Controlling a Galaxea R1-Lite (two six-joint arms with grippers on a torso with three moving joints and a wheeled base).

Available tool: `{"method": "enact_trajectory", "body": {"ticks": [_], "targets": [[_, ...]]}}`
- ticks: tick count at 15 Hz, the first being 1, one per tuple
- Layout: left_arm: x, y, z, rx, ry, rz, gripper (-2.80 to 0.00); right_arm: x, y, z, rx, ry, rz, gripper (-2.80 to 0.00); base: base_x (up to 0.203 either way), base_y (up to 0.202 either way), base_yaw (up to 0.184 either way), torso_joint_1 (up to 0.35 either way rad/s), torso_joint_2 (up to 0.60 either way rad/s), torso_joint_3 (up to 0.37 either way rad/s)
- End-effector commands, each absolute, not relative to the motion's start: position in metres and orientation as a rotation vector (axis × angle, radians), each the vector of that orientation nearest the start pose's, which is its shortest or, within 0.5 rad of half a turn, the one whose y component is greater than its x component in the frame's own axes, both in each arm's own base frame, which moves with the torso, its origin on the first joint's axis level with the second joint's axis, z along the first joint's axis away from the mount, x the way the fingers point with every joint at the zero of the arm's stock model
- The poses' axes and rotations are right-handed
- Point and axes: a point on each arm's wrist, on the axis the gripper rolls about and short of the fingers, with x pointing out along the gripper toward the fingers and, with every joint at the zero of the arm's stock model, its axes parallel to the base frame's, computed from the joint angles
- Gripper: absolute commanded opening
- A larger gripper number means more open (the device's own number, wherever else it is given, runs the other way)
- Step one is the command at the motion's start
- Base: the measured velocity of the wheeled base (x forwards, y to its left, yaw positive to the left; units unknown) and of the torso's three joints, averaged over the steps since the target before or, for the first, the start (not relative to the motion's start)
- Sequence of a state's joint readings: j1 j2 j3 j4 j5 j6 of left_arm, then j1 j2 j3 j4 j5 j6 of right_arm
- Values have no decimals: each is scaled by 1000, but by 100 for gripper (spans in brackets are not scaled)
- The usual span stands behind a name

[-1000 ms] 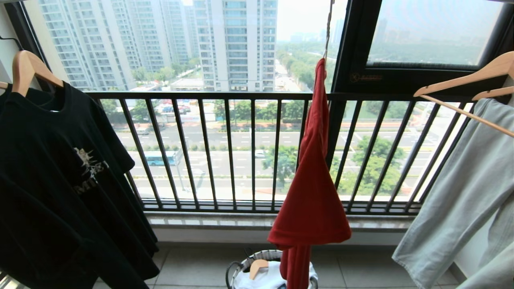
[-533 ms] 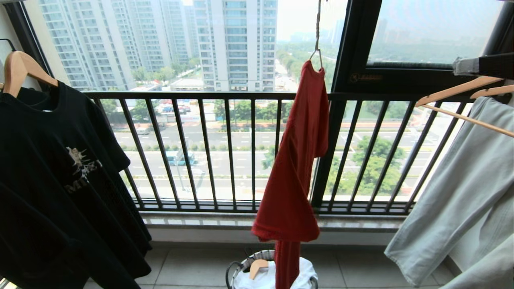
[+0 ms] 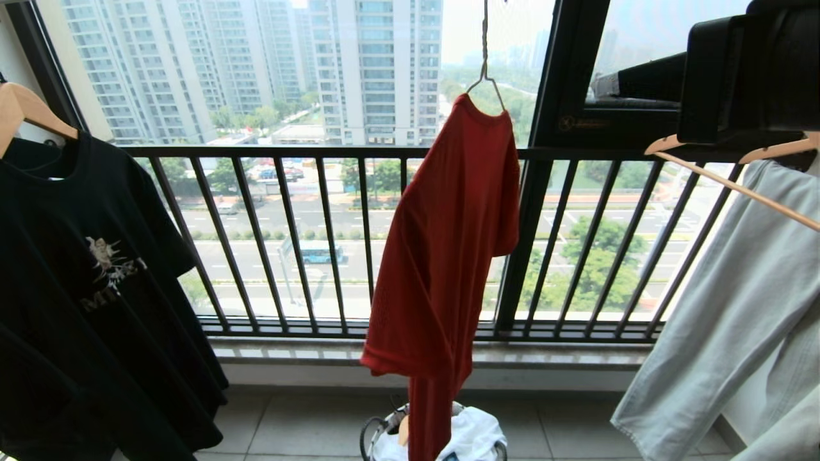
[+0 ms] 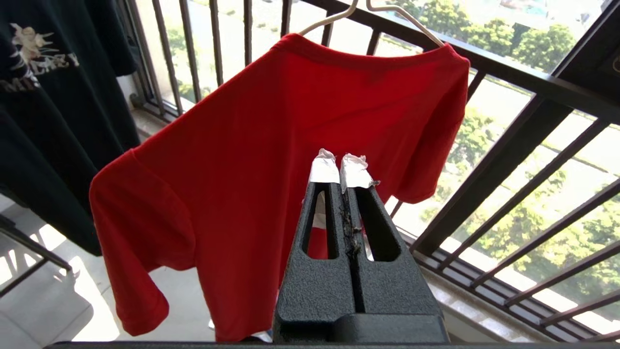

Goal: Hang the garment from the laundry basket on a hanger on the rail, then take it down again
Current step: Take the clothes off the clothes rack

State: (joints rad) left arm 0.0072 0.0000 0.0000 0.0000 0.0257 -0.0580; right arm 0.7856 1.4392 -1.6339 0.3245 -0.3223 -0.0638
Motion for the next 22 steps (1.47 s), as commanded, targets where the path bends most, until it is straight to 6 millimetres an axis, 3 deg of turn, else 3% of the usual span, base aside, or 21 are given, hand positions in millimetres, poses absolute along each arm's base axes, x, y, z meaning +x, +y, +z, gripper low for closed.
{"method": "enact_trajectory", "body": {"ticks": [1, 3, 13, 17, 22], "targets": [[-23, 0, 75, -59, -1, 34, -280, 161, 165, 391, -135, 90, 506, -280, 0, 0, 0, 0, 0, 0], [-23, 0, 76, -58, 1, 34, -280, 160, 179, 390, -123, 62, 554, -280, 0, 0, 0, 0, 0, 0], [-23, 0, 76, -58, 1, 34, -280, 192, 246, 371, -169, 37, 613, -280, 0, 0, 0, 0, 0, 0], [-23, 0, 76, -58, 0, 34, -280, 208, 260, 358, -209, 33, 597, -280, 0, 0, 0, 0, 0, 0], [-23, 0, 76, -58, 0, 34, -280, 223, 256, 357, -213, 43, 551, -280, 0, 0, 0, 0, 0, 0]]}}
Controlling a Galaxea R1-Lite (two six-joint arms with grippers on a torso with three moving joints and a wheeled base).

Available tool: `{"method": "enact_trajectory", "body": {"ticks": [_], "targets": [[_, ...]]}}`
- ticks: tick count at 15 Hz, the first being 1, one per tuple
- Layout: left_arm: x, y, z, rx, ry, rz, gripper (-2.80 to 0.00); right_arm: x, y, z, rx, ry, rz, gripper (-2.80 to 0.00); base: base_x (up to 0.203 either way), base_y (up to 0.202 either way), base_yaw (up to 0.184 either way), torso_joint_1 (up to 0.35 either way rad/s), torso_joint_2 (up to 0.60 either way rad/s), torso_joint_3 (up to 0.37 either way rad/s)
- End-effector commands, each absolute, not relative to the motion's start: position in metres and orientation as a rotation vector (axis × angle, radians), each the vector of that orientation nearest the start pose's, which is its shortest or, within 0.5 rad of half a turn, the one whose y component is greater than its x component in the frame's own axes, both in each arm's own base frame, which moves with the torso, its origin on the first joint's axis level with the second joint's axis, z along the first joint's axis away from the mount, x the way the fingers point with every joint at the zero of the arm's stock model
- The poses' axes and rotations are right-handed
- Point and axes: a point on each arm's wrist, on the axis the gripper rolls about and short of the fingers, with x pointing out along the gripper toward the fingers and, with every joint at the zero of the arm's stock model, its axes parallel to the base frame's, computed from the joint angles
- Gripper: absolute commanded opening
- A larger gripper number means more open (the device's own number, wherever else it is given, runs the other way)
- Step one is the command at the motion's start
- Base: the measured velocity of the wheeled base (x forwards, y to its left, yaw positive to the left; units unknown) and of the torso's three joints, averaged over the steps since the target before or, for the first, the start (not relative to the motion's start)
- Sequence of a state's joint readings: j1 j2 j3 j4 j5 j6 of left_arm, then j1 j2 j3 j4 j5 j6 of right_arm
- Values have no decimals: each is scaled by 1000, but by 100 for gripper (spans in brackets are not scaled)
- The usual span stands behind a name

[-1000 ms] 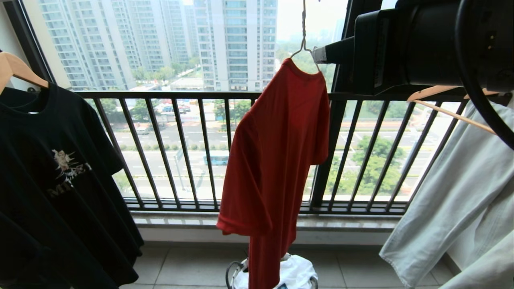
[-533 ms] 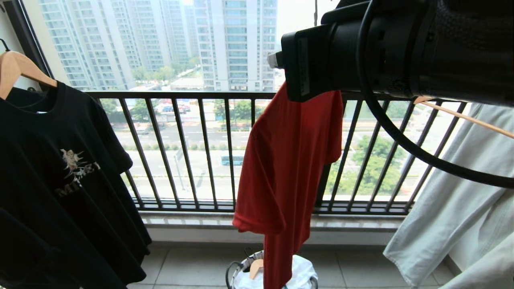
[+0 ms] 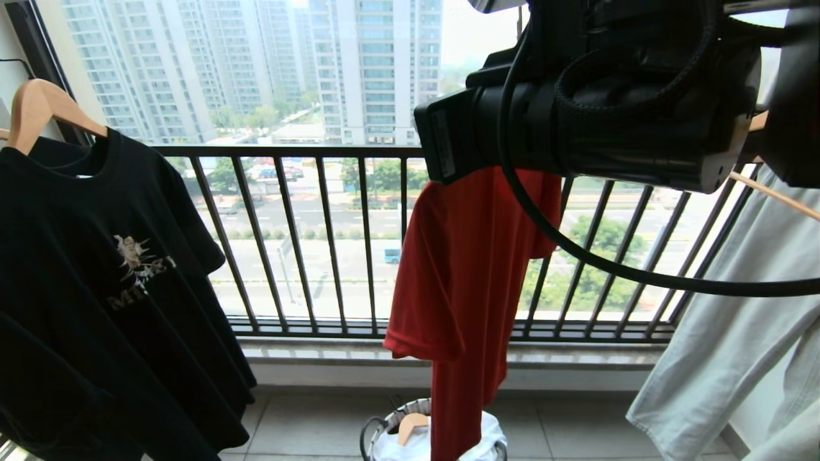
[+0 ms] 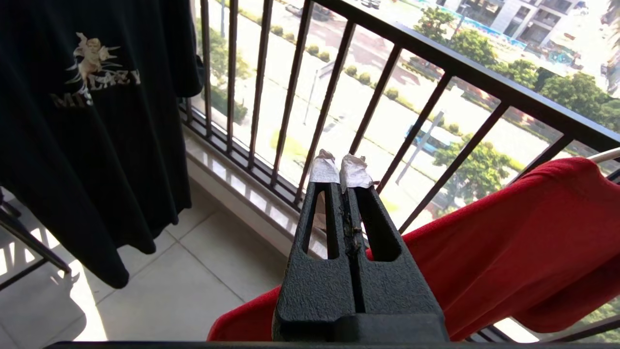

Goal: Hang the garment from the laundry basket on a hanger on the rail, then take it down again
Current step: Take the clothes off the clothes rack

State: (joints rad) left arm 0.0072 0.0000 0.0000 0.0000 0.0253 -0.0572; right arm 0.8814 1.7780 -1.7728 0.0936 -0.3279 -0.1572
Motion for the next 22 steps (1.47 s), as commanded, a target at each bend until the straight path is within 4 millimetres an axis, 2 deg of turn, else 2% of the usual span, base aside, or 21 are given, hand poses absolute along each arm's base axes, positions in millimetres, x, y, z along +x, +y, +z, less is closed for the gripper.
{"method": "enact_trajectory", "body": {"ticks": [1, 12, 18, 22], "targets": [[-23, 0, 76, -58, 1, 34, -280, 224, 255, 356, -215, 46, 547, -280, 0, 0, 0, 0, 0, 0], [-23, 0, 76, -58, 1, 34, -280, 227, 243, 352, -238, 87, 501, -280, 0, 0, 0, 0, 0, 0], [-23, 0, 76, -58, 1, 34, -280, 201, 213, 382, -186, 7, 493, -280, 0, 0, 0, 0, 0, 0], [-23, 0, 76, -58, -1, 34, -280, 198, 207, 384, -209, 32, 452, -280, 0, 0, 0, 0, 0, 0]]}}
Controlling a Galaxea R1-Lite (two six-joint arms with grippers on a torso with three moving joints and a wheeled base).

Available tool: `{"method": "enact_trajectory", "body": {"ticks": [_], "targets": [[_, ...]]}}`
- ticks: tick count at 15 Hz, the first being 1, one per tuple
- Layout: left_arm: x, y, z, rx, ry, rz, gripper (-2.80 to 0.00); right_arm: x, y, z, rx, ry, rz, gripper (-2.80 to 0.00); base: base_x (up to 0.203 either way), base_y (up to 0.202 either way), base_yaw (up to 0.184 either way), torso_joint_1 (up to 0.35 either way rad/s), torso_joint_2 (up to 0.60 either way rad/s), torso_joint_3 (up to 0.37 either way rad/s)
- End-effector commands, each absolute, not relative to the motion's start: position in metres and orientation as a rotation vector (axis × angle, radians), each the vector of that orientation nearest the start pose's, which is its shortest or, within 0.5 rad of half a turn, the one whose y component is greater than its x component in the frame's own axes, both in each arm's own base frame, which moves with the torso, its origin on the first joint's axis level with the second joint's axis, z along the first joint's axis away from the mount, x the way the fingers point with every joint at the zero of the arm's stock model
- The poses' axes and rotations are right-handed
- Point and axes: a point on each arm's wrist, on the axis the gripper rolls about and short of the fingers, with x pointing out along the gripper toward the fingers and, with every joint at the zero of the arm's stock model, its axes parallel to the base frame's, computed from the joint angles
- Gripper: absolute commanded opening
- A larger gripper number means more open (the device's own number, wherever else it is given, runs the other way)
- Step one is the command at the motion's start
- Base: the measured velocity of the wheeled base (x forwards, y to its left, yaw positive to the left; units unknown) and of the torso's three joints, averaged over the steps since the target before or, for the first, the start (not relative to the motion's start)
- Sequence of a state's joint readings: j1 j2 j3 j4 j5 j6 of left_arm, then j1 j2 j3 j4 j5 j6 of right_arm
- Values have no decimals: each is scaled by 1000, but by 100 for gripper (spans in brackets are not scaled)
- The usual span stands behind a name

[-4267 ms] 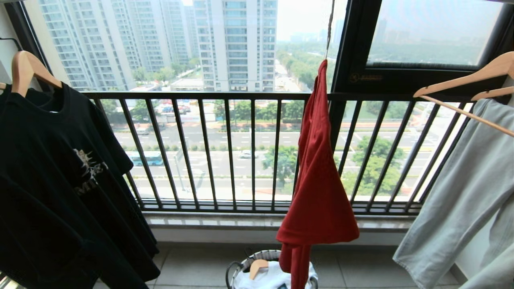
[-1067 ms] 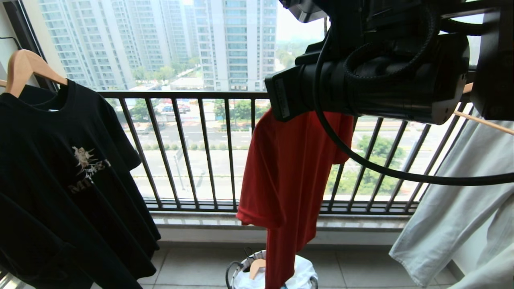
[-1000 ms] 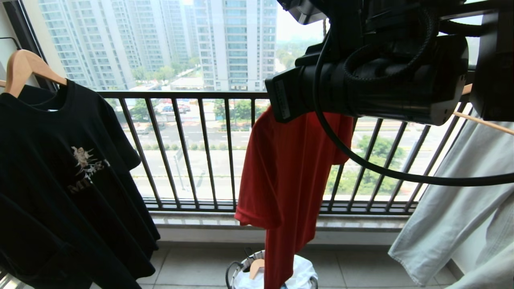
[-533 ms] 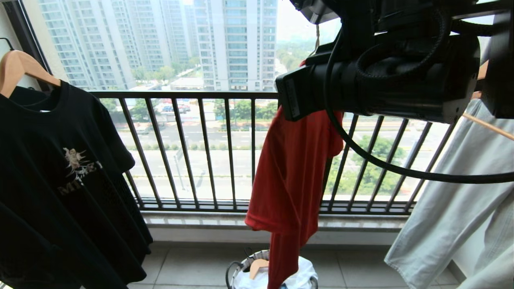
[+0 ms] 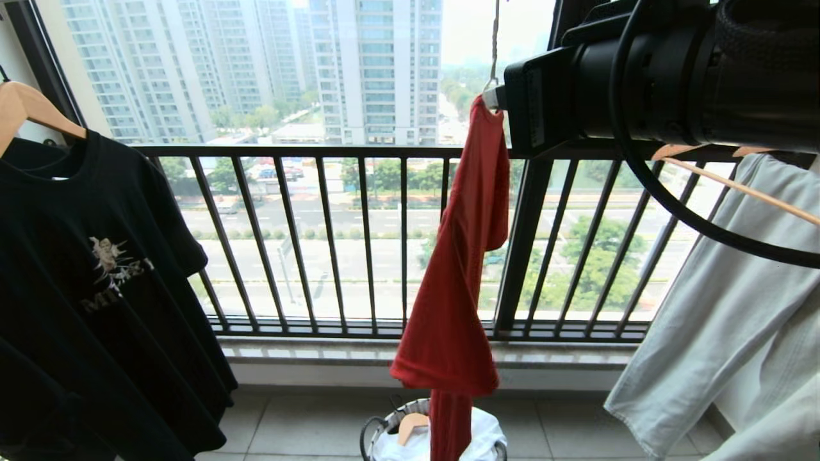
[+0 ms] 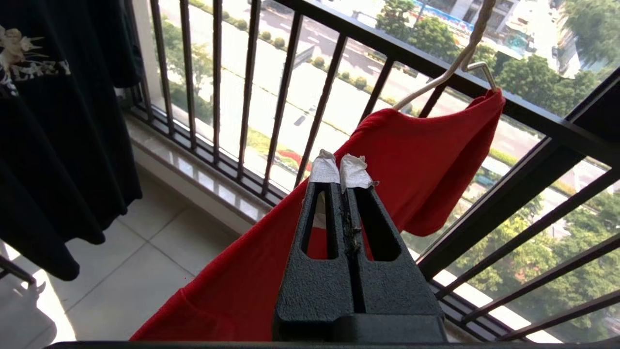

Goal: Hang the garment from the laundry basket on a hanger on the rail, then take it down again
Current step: Take the clothes off the clothes rack

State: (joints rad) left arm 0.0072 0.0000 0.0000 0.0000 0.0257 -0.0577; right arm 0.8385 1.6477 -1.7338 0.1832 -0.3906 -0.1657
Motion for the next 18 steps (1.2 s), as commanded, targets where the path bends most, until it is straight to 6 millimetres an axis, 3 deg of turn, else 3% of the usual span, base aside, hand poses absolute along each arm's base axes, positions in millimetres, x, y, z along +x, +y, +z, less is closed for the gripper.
{"method": "enact_trajectory", "body": {"ticks": [1, 4, 8, 13, 18], "targets": [[-23, 0, 76, -58, 1, 34, -280, 199, 209, 385, -221, 26, 439, 0, 0, 0, 0, 0, 0, 0], [-23, 0, 76, -59, 0, 34, -280, 214, 218, 384, -242, 23, 380, 0, 0, 0, 0, 0, 0, 0], [-23, 0, 76, -58, 0, 34, -280, 254, 224, 378, -299, 24, 283, 0, 0, 0, 0, 0, 0, 0], [-23, 0, 76, -58, -1, 34, -280, 307, 203, 367, -379, -5, 137, 0, 0, 0, 0, 0, 0, 0], [-23, 0, 76, -58, 0, 34, -280, 315, 192, 375, -366, -64, 133, 0, 0, 0, 0, 0, 0, 0]]}}
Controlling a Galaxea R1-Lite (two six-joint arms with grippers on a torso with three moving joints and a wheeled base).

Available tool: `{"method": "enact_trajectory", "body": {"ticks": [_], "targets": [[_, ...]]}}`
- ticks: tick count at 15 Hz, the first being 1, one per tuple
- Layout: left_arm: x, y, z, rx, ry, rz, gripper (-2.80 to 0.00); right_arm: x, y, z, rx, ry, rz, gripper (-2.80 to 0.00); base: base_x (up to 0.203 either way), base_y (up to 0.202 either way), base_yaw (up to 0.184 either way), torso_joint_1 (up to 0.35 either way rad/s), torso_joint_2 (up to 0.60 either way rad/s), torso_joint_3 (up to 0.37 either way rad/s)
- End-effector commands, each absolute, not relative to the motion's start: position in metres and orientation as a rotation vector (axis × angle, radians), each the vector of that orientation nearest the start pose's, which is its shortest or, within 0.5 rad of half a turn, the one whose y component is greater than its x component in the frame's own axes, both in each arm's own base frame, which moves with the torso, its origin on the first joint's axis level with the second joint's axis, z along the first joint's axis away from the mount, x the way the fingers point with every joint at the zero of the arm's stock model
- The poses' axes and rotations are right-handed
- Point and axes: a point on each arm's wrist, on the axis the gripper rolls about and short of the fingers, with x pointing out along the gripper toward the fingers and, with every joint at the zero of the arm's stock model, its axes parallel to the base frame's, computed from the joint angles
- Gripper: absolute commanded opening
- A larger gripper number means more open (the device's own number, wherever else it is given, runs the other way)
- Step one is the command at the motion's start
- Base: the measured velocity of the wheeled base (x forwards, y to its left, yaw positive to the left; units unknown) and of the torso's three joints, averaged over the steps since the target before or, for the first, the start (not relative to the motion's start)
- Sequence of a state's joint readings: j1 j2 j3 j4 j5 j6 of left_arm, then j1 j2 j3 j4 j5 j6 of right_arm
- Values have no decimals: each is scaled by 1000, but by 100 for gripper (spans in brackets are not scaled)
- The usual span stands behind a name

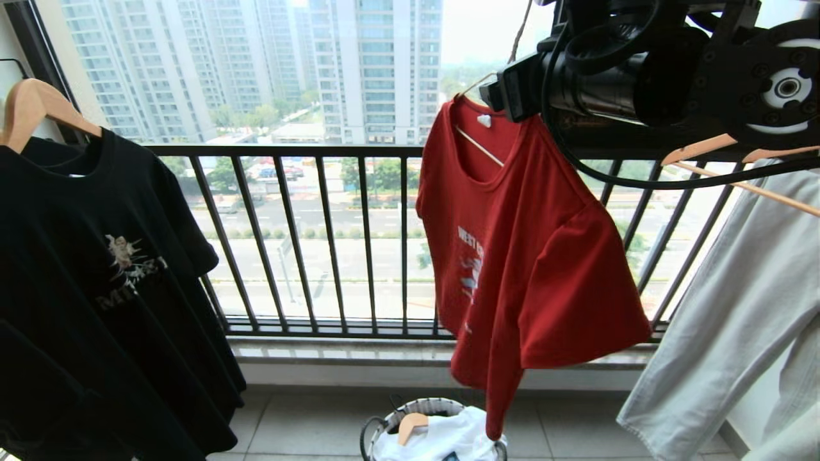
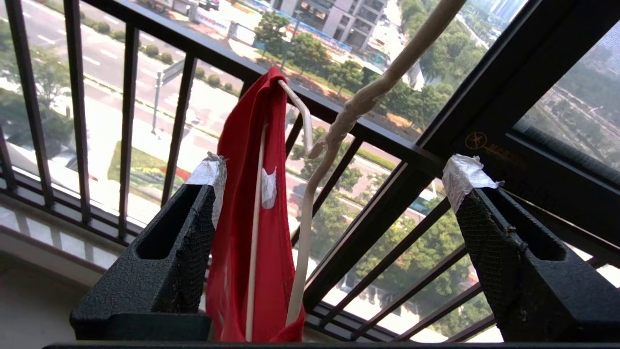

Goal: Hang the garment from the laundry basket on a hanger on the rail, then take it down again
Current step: Take the clothes off the clothes rack

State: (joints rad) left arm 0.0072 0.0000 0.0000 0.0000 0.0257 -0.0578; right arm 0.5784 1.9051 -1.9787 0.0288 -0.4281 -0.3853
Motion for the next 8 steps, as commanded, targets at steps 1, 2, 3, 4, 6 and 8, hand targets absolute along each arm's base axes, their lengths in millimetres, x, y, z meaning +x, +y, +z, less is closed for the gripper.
{"method": "enact_trajectory", "body": {"ticks": [1, 2, 3, 4, 6, 8], "targets": [[-23, 0, 76, -58, 1, 34, -280, 316, 191, 375, -365, -69, 138, 0, 0, 0, 0, 0, 0, 0], [-23, 0, 76, -58, 1, 34, -280, 317, 190, 377, -357, -88, 139, 0, 0, 0, 0, 0, 0, 0], [-23, 0, 76, -58, -1, 34, -280, 318, 189, 379, -352, -105, 134, 0, 0, 0, 0, 0, 0, 0], [-23, 0, 76, -58, -1, 34, -280, 318, 188, 380, -348, -114, 131, 0, 0, 0, 0, 0, 0, 0], [-23, 0, 76, -58, -1, 34, -280, 320, 189, 382, -331, -155, 150, 0, 0, 0, 0, 0, 0, 0], [-23, 0, 76, -59, -1, 34, -280, 321, 188, 383, -329, -165, 162, 0, 0, 0, 0, 0, 0, 0]]}}
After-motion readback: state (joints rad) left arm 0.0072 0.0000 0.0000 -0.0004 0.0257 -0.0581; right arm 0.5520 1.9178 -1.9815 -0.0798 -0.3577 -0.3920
